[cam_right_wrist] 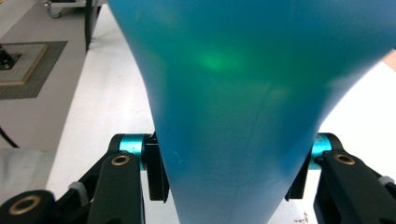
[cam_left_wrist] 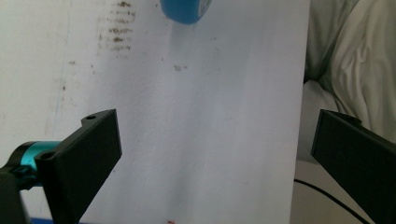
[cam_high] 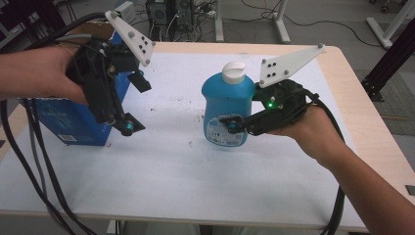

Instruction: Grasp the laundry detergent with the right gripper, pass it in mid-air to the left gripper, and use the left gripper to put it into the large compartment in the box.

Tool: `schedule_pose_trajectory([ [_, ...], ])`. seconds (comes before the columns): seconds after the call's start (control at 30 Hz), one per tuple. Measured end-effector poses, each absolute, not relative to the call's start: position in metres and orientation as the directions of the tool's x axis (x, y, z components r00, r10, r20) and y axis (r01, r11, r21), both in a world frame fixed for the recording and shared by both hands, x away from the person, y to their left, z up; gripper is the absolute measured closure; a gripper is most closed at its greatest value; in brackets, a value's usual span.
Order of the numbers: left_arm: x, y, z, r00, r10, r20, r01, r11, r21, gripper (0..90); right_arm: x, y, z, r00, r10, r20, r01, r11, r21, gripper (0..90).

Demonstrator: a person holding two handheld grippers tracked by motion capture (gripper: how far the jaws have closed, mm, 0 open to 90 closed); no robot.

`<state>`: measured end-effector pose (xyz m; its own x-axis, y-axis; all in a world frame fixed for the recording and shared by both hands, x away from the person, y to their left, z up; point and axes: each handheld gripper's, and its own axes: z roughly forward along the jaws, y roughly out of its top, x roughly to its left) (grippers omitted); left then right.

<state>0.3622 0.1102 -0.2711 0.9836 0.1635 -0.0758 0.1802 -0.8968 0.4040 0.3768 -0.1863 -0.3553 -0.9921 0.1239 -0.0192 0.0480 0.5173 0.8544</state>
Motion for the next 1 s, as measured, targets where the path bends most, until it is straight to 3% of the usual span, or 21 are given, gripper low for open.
schedule_pose_trajectory([
  [1.0, 0.371, 0.045, -0.241, 0.993, 0.086, -0.086, 0.111, -0.930, 0.350, 1.7, 0.375, -0.155, -0.338, -1.000, 0.024, -0.016, 0.000, 0.557, 0.831, 47.3],
])
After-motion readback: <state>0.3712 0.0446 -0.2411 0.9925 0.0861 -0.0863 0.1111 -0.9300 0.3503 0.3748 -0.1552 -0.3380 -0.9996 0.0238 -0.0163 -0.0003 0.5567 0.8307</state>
